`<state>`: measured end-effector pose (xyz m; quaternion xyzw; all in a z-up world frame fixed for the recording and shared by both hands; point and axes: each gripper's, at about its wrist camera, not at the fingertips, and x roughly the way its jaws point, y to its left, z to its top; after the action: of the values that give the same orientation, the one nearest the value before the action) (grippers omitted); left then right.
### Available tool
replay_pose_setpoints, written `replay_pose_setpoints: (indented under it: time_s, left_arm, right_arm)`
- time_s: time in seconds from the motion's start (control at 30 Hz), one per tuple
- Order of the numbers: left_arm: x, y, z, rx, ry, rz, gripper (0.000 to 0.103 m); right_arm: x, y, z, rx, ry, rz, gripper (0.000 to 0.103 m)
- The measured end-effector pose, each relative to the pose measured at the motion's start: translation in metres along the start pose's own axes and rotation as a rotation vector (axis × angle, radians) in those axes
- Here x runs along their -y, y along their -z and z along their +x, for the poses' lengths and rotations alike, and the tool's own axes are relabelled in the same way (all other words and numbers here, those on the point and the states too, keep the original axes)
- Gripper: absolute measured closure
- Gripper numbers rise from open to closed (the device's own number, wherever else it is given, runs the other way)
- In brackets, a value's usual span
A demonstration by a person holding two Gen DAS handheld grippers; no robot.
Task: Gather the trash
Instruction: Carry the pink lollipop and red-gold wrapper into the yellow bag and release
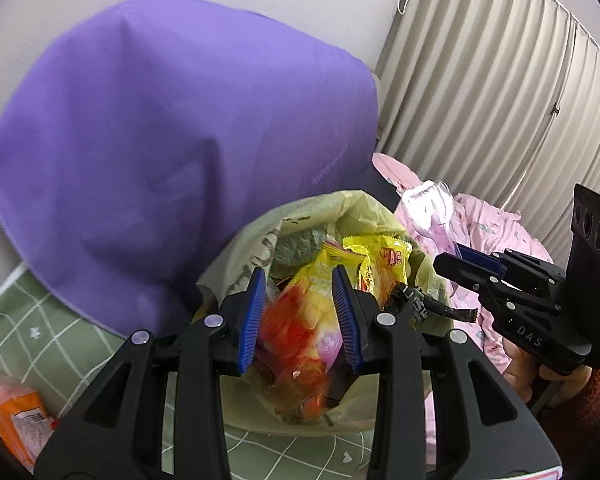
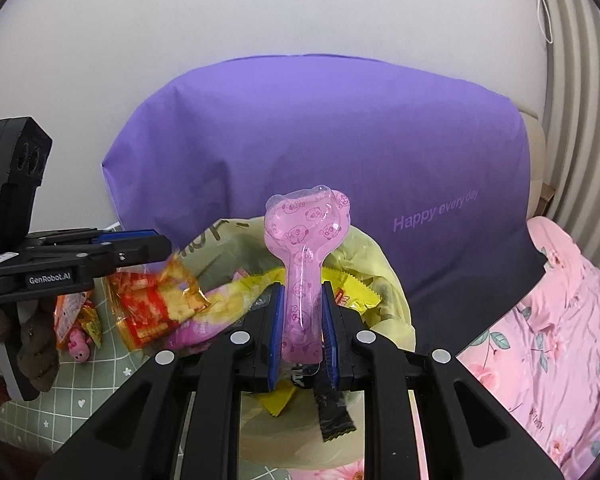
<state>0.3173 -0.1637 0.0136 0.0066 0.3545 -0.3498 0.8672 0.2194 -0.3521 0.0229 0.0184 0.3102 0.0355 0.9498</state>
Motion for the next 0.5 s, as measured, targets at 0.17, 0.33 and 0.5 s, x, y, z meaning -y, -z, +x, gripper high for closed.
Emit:
replay_pose_setpoints:
  time_s: [0.17, 0.33, 0.5]
  left_arm:
    - [-0.005, -0.001, 0.017, -0.027, 0.018, -0.031, 0.071]
    - [-0.008, -0.005, 0.015, -0.014, 0.029, -0.050, 0.071]
    - [-0.010, -0.011, 0.002, 0.028, 0.038, -0.066, 0.071]
  right_arm:
    - [0.005, 0.004, 0.015, -0.035, -0.006, 0.002, 0.085]
    - [0.004, 0.010, 0.023, -0.053, -0.017, -0.005, 0.085]
    - [0.001, 0.012, 0.026, -0.063, -0.011, -0.030, 0.079]
